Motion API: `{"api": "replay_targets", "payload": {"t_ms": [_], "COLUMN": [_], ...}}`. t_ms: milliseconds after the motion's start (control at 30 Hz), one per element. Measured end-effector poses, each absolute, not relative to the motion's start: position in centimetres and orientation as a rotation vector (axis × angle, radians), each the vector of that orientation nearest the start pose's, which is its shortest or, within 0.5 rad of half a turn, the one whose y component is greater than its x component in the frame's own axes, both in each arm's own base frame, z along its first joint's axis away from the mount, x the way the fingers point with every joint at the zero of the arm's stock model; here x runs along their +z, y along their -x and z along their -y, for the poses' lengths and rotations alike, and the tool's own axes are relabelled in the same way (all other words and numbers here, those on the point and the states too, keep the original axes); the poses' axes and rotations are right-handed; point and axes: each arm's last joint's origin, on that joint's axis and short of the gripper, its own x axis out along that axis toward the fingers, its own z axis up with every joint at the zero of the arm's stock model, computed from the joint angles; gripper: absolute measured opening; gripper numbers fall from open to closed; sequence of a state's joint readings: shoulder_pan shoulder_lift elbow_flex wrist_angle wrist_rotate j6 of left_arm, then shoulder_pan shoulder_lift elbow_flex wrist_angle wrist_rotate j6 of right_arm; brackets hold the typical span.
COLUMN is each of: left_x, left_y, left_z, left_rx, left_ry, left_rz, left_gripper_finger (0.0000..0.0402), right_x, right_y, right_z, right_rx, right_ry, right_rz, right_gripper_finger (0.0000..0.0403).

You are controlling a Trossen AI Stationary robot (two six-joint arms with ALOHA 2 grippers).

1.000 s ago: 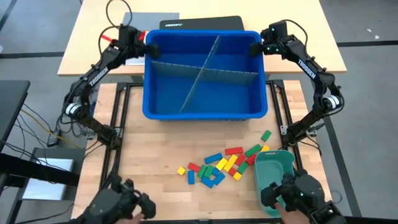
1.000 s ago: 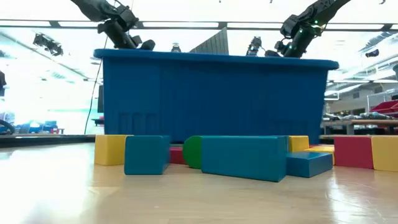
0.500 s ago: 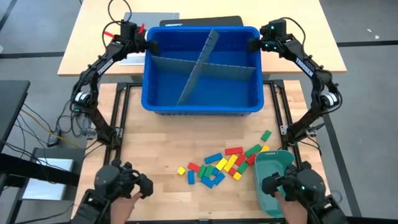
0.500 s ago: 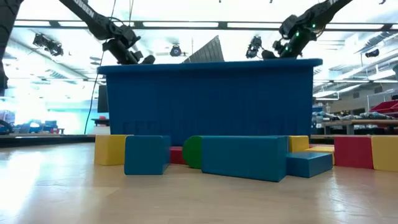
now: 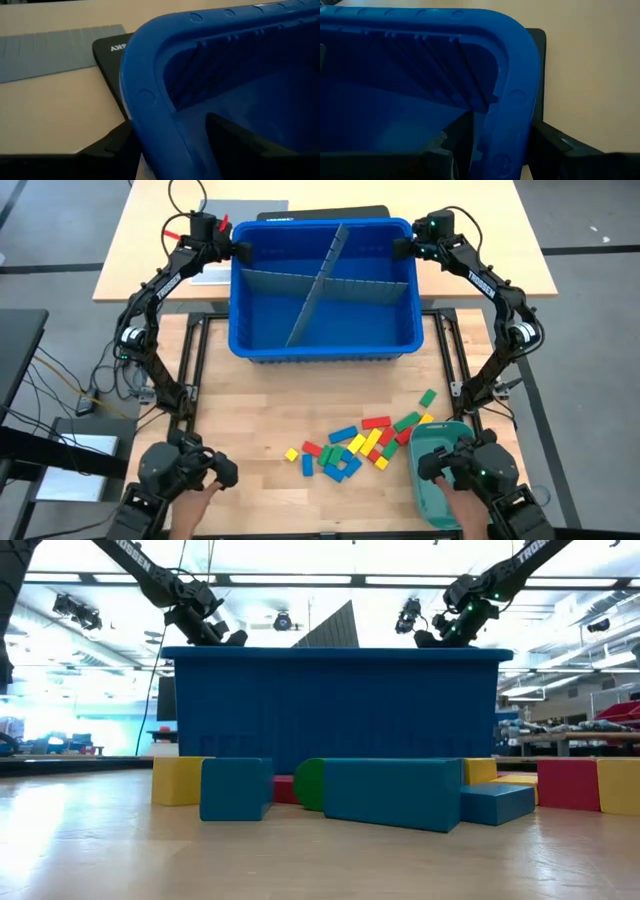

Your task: Sort Items/Unsort Items

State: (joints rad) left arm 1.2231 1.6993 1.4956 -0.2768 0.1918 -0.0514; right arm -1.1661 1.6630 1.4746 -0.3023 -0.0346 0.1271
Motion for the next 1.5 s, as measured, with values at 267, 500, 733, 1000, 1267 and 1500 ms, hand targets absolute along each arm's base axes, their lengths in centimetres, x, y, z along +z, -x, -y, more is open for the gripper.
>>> {"api": "replay_targets", "payload": {"t_ms": [267, 500, 733, 1000, 1267, 1500], "left_x": [33.1, 33.3, 34.4, 35.3, 36.0, 35.6], "left_y": [-13.5, -13.2, -12.8, -12.5, -11.9, -12.0], "left_z": [-36.7, -36.7, -36.6, -36.5, -36.6, -36.5], "left_rx": [1.087, 1.124, 1.134, 1.182, 1.305, 1.293], "left_ry": [0.285, 0.242, 0.183, 0.125, 0.05, 0.063], "left_rz": [-0.411, -0.443, -0.51, -0.588, -0.634, -0.663], "left_gripper_finger": [0.0219, 0.0219, 0.022, 0.0219, 0.0218, 0.0218], "right_x": [33.7, 34.7, 35.2, 35.8, 36.4, 37.6], "right_y": [-14.8, -14.5, -14.4, -14.4, -15.9, -18.8], "right_z": [35.3, 35.6, 35.7, 35.8, 34.8, 32.6], "right_rx": [-1.172, -1.2, -1.223, -1.219, -1.146, -0.942], "right_ry": [-0.336, -0.202, -0.148, -0.068, -0.043, -0.014], "right_rz": [-0.36, -0.332, -0.312, -0.304, -0.277, -0.23], "right_gripper_finger": [0.0158, 0.0183, 0.0202, 0.0204, 0.0199, 0.017]}}
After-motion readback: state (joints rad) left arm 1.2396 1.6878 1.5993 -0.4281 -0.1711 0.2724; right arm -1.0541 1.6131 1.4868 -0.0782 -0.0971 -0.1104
